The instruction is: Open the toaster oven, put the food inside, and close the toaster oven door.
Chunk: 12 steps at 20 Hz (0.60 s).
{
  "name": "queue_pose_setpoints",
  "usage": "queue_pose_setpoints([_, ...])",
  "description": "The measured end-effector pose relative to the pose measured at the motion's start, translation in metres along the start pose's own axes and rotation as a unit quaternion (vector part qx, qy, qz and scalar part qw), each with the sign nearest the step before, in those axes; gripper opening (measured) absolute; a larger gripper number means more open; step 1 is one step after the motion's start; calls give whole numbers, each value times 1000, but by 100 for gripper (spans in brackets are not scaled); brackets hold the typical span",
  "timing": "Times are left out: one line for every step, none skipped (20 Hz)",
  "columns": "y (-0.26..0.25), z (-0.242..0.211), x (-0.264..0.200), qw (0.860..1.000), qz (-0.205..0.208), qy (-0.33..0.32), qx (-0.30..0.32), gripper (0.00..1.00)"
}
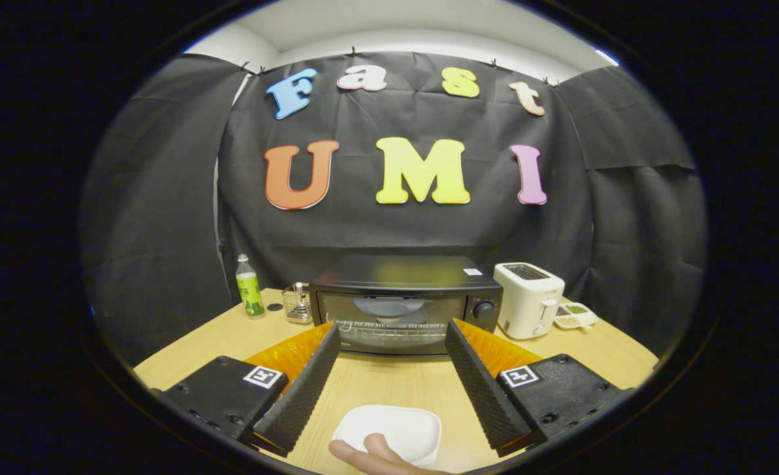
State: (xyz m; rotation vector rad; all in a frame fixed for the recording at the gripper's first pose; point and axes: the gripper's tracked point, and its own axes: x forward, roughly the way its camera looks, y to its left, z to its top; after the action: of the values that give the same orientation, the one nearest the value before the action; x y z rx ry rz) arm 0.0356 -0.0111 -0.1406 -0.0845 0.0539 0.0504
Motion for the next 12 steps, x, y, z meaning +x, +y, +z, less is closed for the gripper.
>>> queue_pose_setpoints([-1, 5, -5, 1000, -5, 8, -5, 100])
queue_pose_setpoints([2, 12, -10, 1000, -4, 14, -8, 100])
queue_pose_setpoints([4, 26, -16, 1000, 2, 11, -8, 100])
queue_pose_setpoints([3, 41, -22, 1000, 5, 5, -6, 100])
queue_pose_setpoints([1, 55, -28, 1000, 5, -2, 0, 100])
queue_pose_setpoints([-2, 68, -34, 1000, 6, -6, 3, 100])
queue_pose_setpoints([-7, 81, -41, 1000, 1, -13, 7, 100])
queue_pose_setpoints([-11, 96, -49, 1000, -3, -21, 11, 100])
queue_pose_setpoints([-14, 108, -60, 999, -6, -35, 16, 100])
queue_pose_setpoints([-16, 119, -73, 998, -11, -52, 23, 100])
queue_pose_setpoints([-21, 122, -83, 998, -20, -60, 31, 100])
queue_pose_setpoints([-27, 118, -94, 997, -30, -60, 35, 100])
